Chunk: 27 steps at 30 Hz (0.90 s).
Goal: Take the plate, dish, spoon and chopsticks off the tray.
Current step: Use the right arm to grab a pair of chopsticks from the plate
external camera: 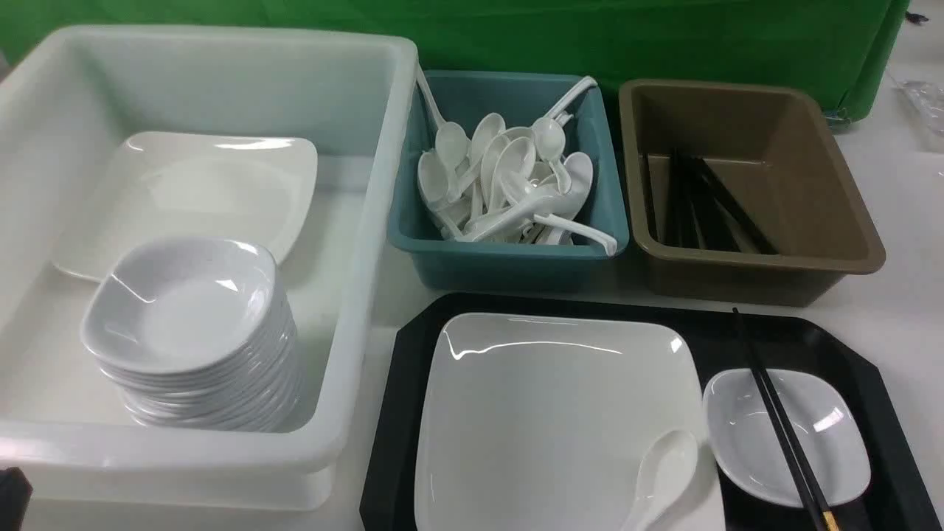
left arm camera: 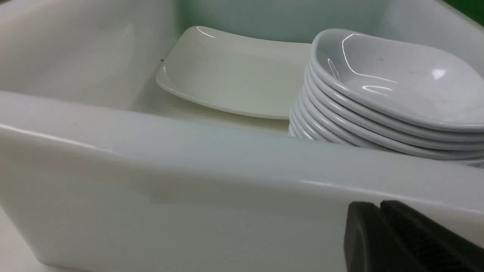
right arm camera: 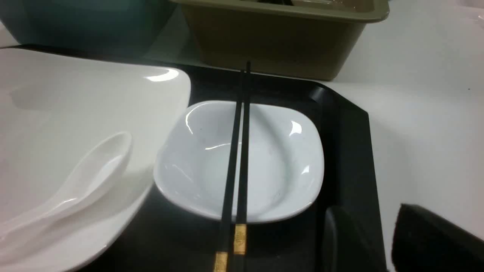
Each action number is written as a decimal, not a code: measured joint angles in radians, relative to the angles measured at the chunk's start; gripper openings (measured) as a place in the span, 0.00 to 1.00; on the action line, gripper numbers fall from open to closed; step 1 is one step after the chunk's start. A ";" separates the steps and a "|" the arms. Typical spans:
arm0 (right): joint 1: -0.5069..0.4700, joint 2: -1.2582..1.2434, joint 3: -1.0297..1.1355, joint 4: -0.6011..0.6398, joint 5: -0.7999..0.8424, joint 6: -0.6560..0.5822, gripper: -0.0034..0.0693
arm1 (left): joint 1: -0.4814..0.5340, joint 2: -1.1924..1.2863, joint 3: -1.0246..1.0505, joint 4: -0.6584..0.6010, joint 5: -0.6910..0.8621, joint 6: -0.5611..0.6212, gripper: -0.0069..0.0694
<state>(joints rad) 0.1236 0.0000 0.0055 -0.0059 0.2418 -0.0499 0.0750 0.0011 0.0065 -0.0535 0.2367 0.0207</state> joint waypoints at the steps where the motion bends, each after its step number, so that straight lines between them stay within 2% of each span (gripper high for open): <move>1: 0.000 0.000 0.000 0.000 0.000 0.000 0.38 | 0.000 0.000 0.000 0.000 0.000 0.000 0.11; 21: 0.000 0.000 0.000 0.000 0.000 0.000 0.38 | 0.000 0.000 0.000 -0.011 -0.024 -0.006 0.11; 27: 0.000 0.000 0.000 0.006 0.000 0.000 0.38 | 0.000 0.000 0.000 -0.322 -0.237 -0.174 0.11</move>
<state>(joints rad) 0.1236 0.0000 0.0055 0.0000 0.2418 -0.0499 0.0750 0.0011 0.0065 -0.3754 0.0000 -0.1532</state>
